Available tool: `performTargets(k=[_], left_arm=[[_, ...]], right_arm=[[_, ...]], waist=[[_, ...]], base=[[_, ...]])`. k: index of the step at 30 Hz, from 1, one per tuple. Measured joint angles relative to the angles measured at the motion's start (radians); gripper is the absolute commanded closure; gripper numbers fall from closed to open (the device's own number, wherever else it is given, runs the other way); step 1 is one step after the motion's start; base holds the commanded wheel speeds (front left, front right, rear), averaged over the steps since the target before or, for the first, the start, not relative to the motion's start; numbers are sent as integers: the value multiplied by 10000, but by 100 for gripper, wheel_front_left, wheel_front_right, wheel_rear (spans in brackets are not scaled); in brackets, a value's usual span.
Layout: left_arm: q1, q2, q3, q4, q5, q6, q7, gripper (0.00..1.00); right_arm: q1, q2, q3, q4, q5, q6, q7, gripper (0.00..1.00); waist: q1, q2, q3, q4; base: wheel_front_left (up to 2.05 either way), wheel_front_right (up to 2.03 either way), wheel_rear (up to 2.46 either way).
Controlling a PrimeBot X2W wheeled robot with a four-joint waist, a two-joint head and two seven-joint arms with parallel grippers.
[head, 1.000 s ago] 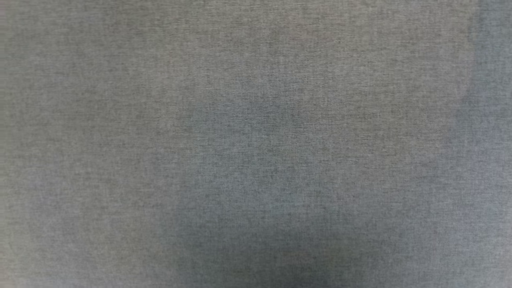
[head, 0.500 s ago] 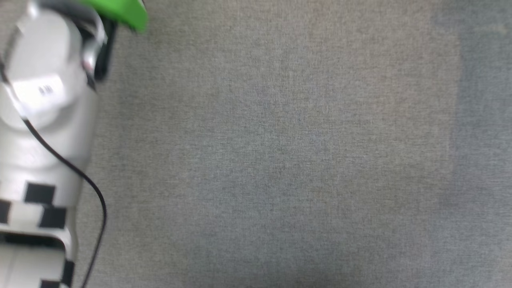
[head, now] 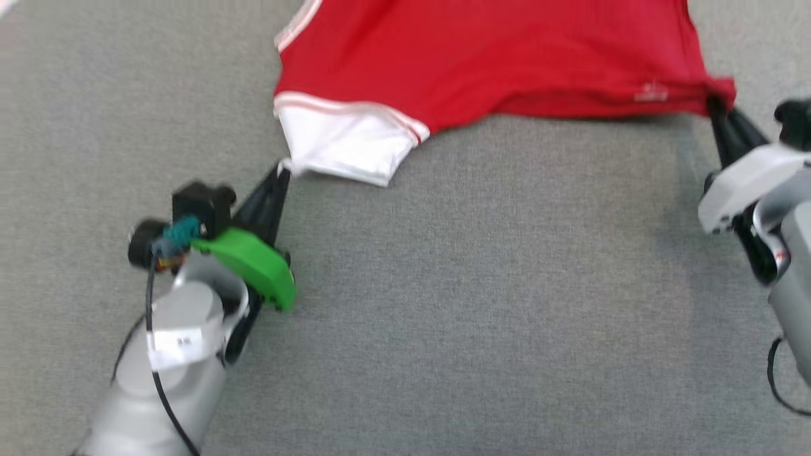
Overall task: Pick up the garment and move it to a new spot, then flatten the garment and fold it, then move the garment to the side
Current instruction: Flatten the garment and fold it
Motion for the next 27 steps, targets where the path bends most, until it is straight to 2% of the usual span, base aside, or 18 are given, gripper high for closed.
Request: performTargets(k=[10,11,16,27], left_arm=[[1732,522,-1020,-305,-621,0,15,100],[2168,796,-1237,-568,-811,0,107,100],[2931,1394,-1396,-1193,-1244,0,433,100],[4826,2410,-1791,-2976,-1927,0,1708,100]], right_arm=[[1967,-188,403,-485,1726,-2,259,100],[2534,-259,466,-625,2123,-2,349,100],[3649,-453,545,-1135,2951,0,573,100],[5781,-1271,602,-2784,4270,-2,1365,100]], waist=[[0,0,-1452,231],[0,0,-1820,283],[-1,0,-2514,330],[0,0,-3537,237]], base=[[0,0,0],[0,0,0],[0,0,0],[0,0,0]])
